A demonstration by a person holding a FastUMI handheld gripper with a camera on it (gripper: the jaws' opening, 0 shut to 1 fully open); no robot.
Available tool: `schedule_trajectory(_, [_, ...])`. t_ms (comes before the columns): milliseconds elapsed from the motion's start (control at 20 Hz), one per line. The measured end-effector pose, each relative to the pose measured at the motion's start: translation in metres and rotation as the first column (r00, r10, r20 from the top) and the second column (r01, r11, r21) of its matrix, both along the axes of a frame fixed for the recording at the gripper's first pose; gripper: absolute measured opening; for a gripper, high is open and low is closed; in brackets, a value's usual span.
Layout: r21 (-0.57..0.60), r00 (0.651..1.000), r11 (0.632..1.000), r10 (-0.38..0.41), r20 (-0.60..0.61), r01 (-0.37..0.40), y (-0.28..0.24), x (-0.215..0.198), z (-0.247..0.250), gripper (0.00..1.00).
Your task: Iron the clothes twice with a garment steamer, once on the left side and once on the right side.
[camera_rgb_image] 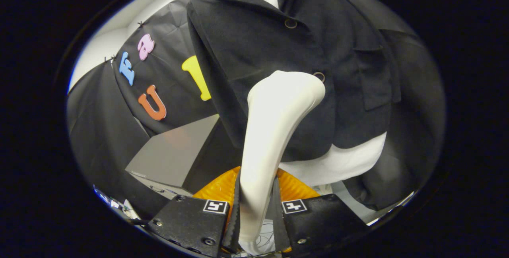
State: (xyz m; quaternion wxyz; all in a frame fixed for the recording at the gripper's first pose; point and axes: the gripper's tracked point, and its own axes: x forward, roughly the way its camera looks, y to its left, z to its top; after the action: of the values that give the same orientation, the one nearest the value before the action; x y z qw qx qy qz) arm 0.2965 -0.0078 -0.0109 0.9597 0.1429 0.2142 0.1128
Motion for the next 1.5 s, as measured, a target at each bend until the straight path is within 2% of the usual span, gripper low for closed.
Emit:
schedule_trajectory(350, [-0.001,0.996,1.000,-0.026,-0.091,0.026,-0.012,0.003,-0.045,0.36])
schedule_trajectory(750, [0.001,0.987,1.000,-0.019,-0.160,0.019,-0.014,0.001,-0.090,0.36])
schedule_trajectory(1050, [0.001,0.989,1.000,-0.012,-0.145,0.012,-0.022,-0.009,-0.099,0.37])
schedule_trajectory(1250, [0.004,0.996,1.000,-0.030,-0.084,0.031,-0.043,-0.022,-0.067,0.37])
schedule_trajectory(1500, [0.001,0.995,0.997,-0.075,0.063,0.075,-0.091,-0.033,0.015,0.36])
